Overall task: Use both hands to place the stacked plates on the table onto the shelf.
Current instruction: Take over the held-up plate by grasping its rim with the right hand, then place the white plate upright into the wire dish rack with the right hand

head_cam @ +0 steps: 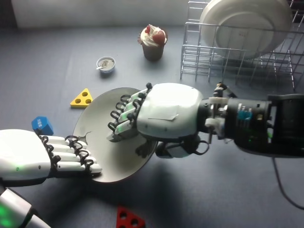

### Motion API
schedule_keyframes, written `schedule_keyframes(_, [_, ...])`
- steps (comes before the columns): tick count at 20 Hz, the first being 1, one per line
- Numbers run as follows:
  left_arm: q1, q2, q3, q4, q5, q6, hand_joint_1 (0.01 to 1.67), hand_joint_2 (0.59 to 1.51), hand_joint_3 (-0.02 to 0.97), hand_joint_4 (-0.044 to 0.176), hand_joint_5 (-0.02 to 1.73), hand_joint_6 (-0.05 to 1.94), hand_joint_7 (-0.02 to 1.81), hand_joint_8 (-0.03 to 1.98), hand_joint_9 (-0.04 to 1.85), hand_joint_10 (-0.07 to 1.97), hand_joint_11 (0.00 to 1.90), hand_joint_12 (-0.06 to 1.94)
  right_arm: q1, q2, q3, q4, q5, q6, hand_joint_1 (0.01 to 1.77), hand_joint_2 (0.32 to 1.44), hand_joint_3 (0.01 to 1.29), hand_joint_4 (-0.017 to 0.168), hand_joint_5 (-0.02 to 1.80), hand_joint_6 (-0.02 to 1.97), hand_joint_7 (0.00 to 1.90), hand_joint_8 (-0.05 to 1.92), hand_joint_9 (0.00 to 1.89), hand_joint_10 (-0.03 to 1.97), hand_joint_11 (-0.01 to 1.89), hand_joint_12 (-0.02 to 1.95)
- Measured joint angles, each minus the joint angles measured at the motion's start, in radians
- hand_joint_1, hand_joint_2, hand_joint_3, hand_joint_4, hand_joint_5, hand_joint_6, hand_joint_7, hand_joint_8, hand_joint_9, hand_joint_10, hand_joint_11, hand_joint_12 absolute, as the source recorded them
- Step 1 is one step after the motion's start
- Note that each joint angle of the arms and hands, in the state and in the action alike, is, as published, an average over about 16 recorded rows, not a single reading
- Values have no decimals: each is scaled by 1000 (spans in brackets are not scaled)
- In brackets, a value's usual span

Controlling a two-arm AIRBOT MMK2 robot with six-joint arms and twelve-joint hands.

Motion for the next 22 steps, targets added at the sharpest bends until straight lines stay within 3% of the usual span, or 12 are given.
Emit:
schedule_keyframes(3, [1, 0, 2, -4, -1, -1, 102, 956, -6, -5, 78, -20, 104, -8, 122, -12, 100, -21, -6, -19, 5, 40, 14, -32, 1344, 939, 18, 2, 696, 82, 680, 3, 640, 36, 596, 188])
schedule_keyframes(8, [4, 5, 6, -32, -5, -2, 103, 956, -6, -5, 73, -20, 103, -6, 125, -10, 102, -21, -3, -34, -3, 91, 33, -72, 1387, 926, 17, 0, 867, 333, 901, 120, 851, 193, 793, 328])
schedule_keyframes(11, [2, 17, 5, -59, -9, -3, 101, 960, -6, -3, 75, -17, 106, -3, 125, -8, 109, -15, 4, -28, -22, 108, 38, -86, 1393, 917, 16, -2, 928, 495, 993, 215, 947, 304, 885, 529])
schedule_keyframes(18, [-30, 73, -16, -134, -30, -3, 104, 958, -7, -1, 101, -2, 127, 0, 135, -2, 129, 3, 42, 26, -84, 155, 15, -92, 1413, 898, 15, -5, 963, 830, 1092, 443, 1075, 542, 990, 1008])
schedule_keyframes(22, [-53, 116, -34, -160, -46, -3, 100, 960, -7, 0, 118, 7, 141, 2, 143, 2, 140, 13, 81, 84, -131, 172, -9, -66, 1424, 902, 15, -5, 968, 896, 1106, 528, 1119, 636, 1040, 1030])
